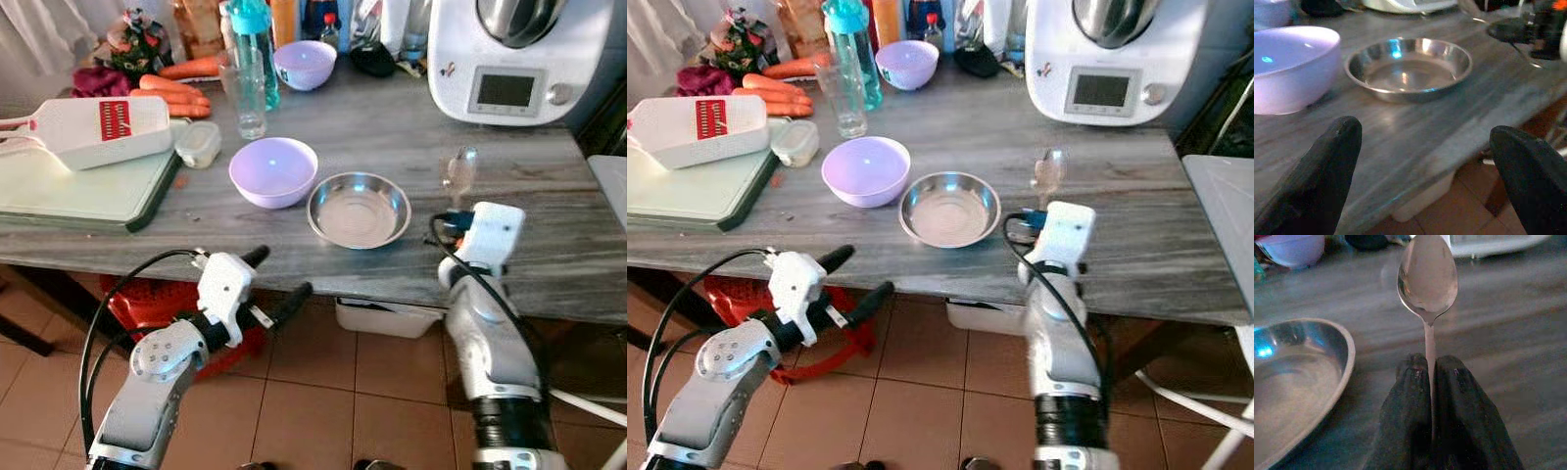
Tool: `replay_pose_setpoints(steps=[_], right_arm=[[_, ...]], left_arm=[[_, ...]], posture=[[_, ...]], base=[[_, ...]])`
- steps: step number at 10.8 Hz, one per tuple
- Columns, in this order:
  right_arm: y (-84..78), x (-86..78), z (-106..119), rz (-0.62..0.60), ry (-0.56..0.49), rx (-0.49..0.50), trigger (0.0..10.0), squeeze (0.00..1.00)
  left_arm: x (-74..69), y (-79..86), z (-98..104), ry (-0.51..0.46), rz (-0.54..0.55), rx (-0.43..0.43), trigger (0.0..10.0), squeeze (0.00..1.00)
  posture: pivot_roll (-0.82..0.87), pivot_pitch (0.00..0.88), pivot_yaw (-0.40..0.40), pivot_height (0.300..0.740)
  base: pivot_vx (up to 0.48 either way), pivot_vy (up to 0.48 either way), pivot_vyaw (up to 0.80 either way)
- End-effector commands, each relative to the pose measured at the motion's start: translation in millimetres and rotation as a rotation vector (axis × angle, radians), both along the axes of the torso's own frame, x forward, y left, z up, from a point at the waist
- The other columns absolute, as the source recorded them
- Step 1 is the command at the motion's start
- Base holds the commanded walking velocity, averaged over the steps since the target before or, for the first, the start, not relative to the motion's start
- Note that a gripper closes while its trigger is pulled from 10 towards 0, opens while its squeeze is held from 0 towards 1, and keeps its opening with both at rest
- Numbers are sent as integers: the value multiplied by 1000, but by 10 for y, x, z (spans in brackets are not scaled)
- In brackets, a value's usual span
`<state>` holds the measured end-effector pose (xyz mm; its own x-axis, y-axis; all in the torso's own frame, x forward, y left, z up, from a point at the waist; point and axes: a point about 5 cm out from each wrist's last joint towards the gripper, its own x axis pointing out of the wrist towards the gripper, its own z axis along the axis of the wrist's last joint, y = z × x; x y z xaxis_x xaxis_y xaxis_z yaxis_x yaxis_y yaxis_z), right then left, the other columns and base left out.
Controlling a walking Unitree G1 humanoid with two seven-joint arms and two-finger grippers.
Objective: Setting the table
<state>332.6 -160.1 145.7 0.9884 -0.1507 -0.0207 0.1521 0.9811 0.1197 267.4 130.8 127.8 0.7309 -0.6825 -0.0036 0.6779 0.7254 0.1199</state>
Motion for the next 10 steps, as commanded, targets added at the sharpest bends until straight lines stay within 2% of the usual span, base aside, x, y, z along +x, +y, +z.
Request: replay_pose_setpoints(steps=[1,3,5,10], right_arm=[[104,55,27,14,-1,27,10000,0],[248,83,-16,34,27,69,10000,0],[258,101,-101,32,76,115,10000,0],[311,90,-223,50,136,110,10000,0]], left_arm=[[-23,17,12,5,-23,11,10000,0],[-40,28,13,28,-63,4,10000,0],[-56,11,4,33,-72,3,10000,0],[-78,-25,-7,47,-83,-12,10000,0]], posture=[[-1,183,49,740],[1,189,47,740],[0,189,46,740],[-3,184,40,740]], base=[[0,0,0],[0,0,0],[0,0,0],[0,0,0]])
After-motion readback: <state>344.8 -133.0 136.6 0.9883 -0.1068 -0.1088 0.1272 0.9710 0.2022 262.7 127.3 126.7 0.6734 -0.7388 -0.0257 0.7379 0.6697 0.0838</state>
